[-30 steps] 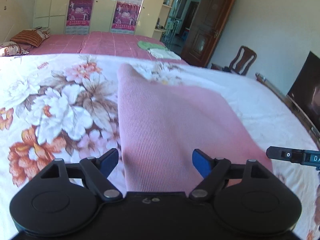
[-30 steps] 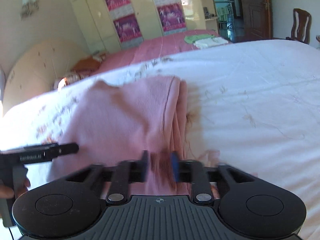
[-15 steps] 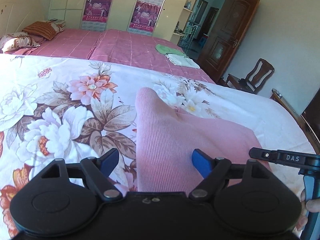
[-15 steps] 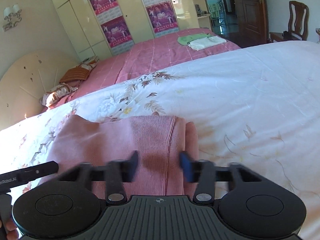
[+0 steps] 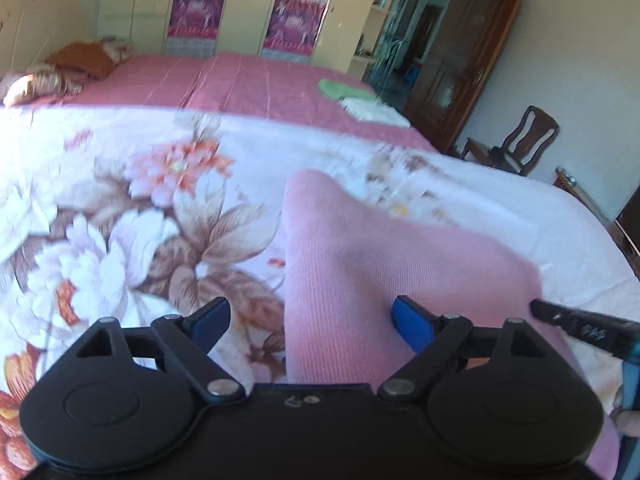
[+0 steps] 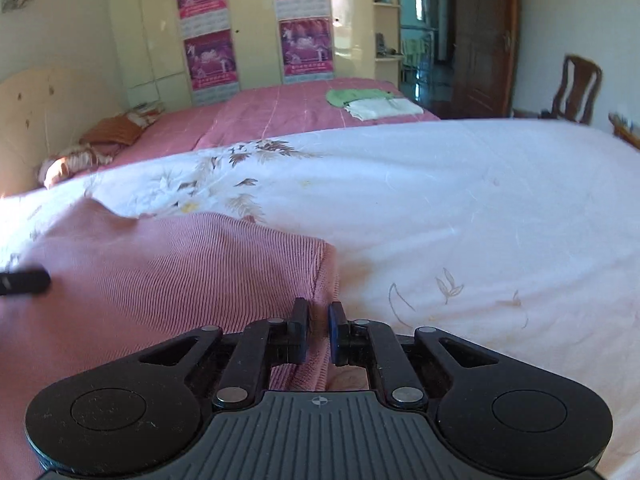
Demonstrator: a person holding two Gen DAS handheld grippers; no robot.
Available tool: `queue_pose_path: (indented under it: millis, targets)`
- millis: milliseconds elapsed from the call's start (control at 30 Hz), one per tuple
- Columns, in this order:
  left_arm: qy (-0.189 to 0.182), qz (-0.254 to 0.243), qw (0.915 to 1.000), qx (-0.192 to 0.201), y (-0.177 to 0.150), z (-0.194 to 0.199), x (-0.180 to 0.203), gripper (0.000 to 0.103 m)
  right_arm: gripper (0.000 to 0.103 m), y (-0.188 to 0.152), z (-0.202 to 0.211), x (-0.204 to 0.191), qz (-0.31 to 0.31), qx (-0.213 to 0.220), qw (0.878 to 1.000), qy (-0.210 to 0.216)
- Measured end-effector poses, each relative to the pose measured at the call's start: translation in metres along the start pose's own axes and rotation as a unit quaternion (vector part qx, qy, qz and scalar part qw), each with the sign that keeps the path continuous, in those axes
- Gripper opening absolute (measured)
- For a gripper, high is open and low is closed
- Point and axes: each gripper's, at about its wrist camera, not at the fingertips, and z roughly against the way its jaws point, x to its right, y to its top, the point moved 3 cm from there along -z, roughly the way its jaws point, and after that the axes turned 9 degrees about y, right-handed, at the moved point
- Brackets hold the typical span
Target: Fold small clothes
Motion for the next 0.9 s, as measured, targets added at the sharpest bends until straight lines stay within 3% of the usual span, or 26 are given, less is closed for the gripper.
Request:
queue_pose_path:
  millis: [100, 233, 400, 533, 600, 733, 900]
  targets:
    - [-0.008, 0.025, 0.9996, 0.0, 0.005, 0.006, -0.009, 0.083, 0.009, 0.011, 0.016, -0.005, 0.001, 0.015, 1.0, 0.011]
    - [-0.008, 0.015, 0.9995, 0.025, 0.02, 0.013, -0.001, 0.08, 0.009, 0.03, 0.031, -0.019, 0.015, 0.047, 0.999, 0.02]
    - [0.015, 0.019, 0.9997, -0.008, 0.025, -0.019, 0.002, 0.081, 0.01, 0.038, 0.0, -0.04, 0.028, 0.02, 0.999, 0.037]
    - [0.018, 0.021, 0.9996, -0.008, 0.025, -0.032, -0.002, 0.085, 0.009, 0.026, -0.033, -0.033, 0.05, -0.003, 0.999, -0.012]
    - [0.022, 0.019, 0.9995, -0.011, 0.027, -0.032, -0.002, 0.085, 0.009, 0.027, -0.039, -0.02, 0.017, -0.002, 1.0, 0.0]
    - [0.023, 0.019, 0.9995, -0.009, 0.027, -0.014, -0.001, 0.077, 0.01, 0.033, -0.025, -0.024, 0.021, -0.004, 1.0, 0.009]
    - [0.019, 0.001, 0.9998, 0.0, 0.015, 0.019, 0.0, 0.078, 0.01, 0.025, 0.016, -0.036, 0.02, 0.019, 0.999, 0.038]
